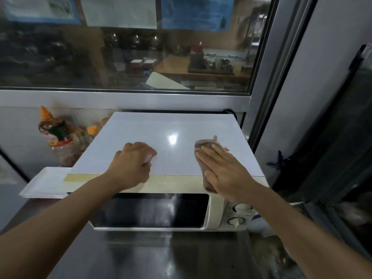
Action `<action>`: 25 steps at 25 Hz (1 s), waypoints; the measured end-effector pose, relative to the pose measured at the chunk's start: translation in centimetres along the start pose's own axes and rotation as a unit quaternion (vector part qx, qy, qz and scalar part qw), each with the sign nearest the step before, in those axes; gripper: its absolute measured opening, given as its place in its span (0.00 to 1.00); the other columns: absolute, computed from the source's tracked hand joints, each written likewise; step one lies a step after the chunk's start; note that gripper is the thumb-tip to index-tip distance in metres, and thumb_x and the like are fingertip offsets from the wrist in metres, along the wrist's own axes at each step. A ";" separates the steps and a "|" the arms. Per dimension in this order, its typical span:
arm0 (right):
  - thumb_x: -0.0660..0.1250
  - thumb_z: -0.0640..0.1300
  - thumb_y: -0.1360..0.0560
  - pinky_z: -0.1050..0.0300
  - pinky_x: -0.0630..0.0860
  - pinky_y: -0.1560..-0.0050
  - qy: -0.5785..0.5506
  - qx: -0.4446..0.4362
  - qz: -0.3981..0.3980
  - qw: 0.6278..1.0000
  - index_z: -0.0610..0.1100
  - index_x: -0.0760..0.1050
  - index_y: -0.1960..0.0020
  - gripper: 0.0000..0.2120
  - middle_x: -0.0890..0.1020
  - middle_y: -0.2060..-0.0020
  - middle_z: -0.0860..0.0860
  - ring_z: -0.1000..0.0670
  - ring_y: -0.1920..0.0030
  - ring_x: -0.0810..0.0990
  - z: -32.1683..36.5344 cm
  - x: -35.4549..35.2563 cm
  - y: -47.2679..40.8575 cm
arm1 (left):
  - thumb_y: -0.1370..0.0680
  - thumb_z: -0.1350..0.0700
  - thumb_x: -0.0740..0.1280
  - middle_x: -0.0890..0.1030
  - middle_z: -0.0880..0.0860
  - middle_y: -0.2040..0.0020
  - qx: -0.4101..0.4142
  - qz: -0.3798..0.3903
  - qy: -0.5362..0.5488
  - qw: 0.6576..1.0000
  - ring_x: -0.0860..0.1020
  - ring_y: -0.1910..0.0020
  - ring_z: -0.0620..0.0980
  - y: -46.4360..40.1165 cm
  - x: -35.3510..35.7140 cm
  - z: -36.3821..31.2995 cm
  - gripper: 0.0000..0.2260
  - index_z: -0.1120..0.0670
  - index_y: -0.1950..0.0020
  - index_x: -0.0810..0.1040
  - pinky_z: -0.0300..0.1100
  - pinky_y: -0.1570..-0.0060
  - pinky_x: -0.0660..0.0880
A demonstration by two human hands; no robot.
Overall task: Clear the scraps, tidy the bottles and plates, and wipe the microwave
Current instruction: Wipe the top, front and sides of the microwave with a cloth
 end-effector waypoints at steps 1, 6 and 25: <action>0.47 0.51 0.22 0.62 0.35 0.28 -0.019 0.002 0.013 1.000 0.49 0.54 0.24 0.26 0.53 0.23 0.52 0.52 0.24 0.45 -0.3 0.0 -0.5 | 0.24 0.57 0.62 0.74 0.50 0.37 -0.009 -0.006 -0.012 1.000 0.70 0.39 0.53 0.2 -0.4 1.1 0.14 0.50 0.39 0.74 0.52 0.41 0.70; 0.47 0.49 0.20 0.46 0.57 0.30 0.051 0.152 0.060 0.985 0.47 0.57 0.31 0.18 0.59 0.28 0.48 0.44 0.28 0.54 -2.4 0.4 -6.9 | 0.23 0.51 0.61 0.71 0.51 0.33 -0.089 -0.017 -0.030 0.995 0.68 0.37 0.56 1.6 -1.7 5.4 0.14 0.48 0.37 0.73 0.53 0.41 0.69; 0.44 0.48 0.23 0.51 0.48 0.24 0.022 -0.091 0.021 0.995 0.45 0.61 0.27 0.26 0.62 0.26 0.48 0.48 0.25 0.54 13.8 5.1 -11.9 | 0.22 0.49 0.62 0.69 0.49 0.31 -0.054 -0.021 0.018 0.998 0.66 0.34 0.53 5.4 -3.5 11.9 0.18 0.49 0.32 0.71 0.54 0.35 0.66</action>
Point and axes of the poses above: each hand's wrist, its own y-axis away from the middle knuckle, its own x-axis out of the palm, z = x × y, the point moved 1 cm from there along -y, towards the middle knuckle
